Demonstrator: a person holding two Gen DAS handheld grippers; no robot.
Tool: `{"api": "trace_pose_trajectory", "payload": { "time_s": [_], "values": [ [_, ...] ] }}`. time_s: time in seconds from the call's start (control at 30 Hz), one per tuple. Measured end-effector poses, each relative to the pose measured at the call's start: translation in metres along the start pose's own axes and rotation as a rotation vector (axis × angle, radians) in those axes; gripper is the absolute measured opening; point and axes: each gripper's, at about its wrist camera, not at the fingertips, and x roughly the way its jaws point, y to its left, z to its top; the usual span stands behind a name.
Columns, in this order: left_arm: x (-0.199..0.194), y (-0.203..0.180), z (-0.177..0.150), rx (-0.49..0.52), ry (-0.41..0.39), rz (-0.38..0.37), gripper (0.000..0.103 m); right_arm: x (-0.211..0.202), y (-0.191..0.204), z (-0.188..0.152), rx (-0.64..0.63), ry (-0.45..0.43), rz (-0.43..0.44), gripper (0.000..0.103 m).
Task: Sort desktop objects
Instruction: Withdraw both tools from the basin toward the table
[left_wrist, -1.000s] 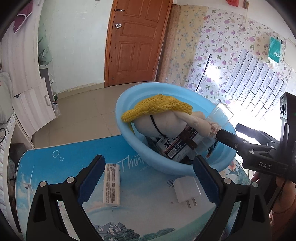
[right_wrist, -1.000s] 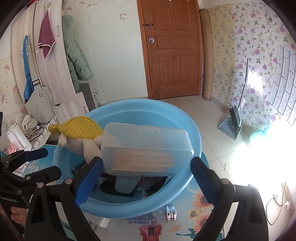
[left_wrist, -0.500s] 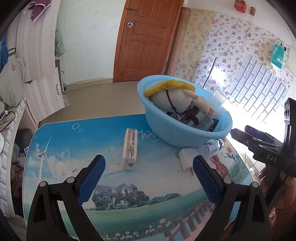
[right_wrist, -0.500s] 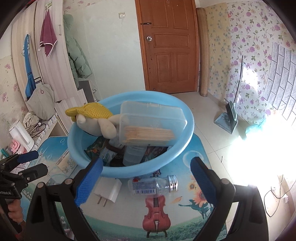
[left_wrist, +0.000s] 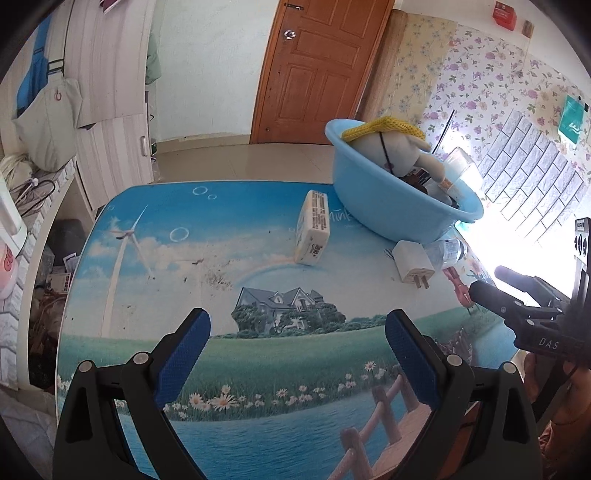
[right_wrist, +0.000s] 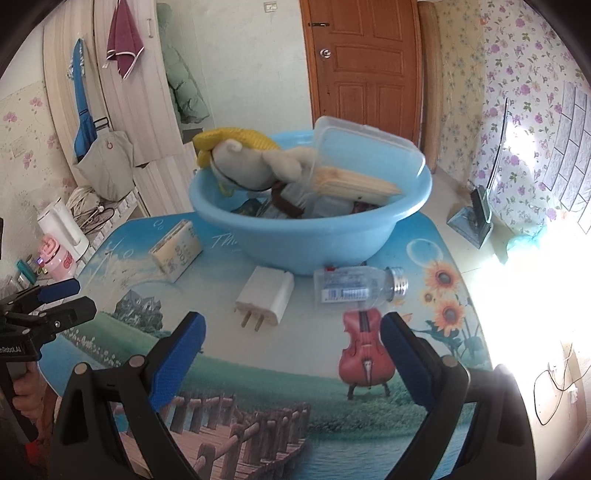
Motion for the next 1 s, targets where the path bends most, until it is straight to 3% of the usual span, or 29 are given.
{"api": "trace_pose_trajectory", "payload": {
  "time_s": [0.3, 1.0],
  "values": [
    [-0.005, 0.010, -0.009, -0.008, -0.012, 0.022, 0.096, -0.005, 0.011, -0.007, -0.022, 0.016, 0.021, 0.097],
    [0.016, 0.016, -0.012, -0.013, 0.037, 0.043, 0.096, 0.003, -0.013, -0.013, 0.052, 0.027, -0.005, 0.097]
  ]
}}
